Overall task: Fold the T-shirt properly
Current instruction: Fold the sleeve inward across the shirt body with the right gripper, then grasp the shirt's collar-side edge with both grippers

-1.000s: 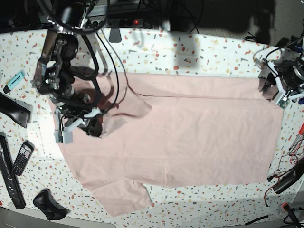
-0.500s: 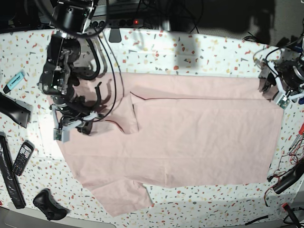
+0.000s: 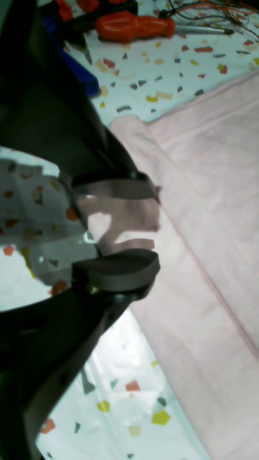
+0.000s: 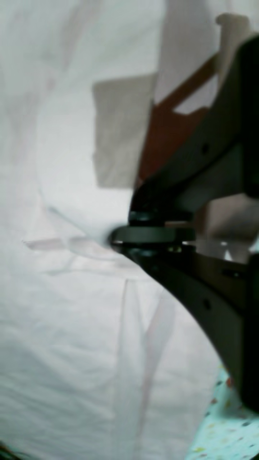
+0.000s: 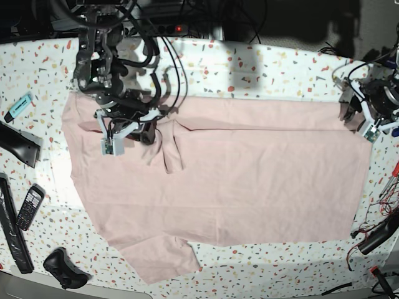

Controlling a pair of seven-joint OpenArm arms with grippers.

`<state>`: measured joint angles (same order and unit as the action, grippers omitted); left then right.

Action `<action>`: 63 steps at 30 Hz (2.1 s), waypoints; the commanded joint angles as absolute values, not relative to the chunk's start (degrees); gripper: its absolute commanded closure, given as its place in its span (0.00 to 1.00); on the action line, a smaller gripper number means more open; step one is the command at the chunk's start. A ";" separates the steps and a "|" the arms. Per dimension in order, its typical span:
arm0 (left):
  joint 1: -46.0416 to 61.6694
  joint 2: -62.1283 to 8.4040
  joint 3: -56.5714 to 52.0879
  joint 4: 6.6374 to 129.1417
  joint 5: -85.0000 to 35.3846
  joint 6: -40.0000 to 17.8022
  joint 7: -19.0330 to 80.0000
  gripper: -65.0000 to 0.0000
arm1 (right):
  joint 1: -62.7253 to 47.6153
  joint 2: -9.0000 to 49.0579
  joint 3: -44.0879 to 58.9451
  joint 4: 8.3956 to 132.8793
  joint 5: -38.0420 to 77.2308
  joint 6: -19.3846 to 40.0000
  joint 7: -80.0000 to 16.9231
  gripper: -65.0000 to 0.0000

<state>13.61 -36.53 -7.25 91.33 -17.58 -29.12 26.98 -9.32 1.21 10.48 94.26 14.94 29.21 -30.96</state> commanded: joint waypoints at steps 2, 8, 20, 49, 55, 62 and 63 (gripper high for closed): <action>13.04 -36.75 -7.90 92.29 -17.82 -29.15 25.85 0.61 | -9.98 -0.47 10.46 95.35 15.64 29.82 -31.03 1.00; 12.99 -35.92 -7.90 92.29 -16.12 -29.12 25.61 0.61 | -12.67 -2.55 10.41 96.07 18.41 32.71 -33.06 1.00; 12.99 -35.92 -7.90 92.29 -14.81 -29.12 25.21 0.61 | -14.63 -1.89 10.52 97.71 18.00 33.23 -37.06 1.00; 9.93 -36.01 -7.90 92.29 -16.62 -29.02 24.75 0.61 | -8.36 -1.87 10.52 110.65 33.80 39.16 -52.51 0.63; 8.23 -36.05 -7.90 92.29 -19.68 -28.97 25.67 0.61 | -6.63 0.51 10.55 110.65 28.73 37.36 -52.53 0.63; 8.95 -35.68 -7.90 92.27 -24.29 -29.08 25.80 0.86 | -7.66 3.99 14.48 110.61 19.44 36.82 -52.29 1.00; 8.95 -35.40 -7.90 92.27 -24.34 -29.02 26.15 0.96 | -7.73 4.47 15.92 110.56 18.70 36.82 -52.29 1.00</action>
<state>9.50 -34.65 -7.40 91.33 -23.81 -29.10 27.00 -8.43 4.19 15.94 109.51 17.87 36.67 -53.39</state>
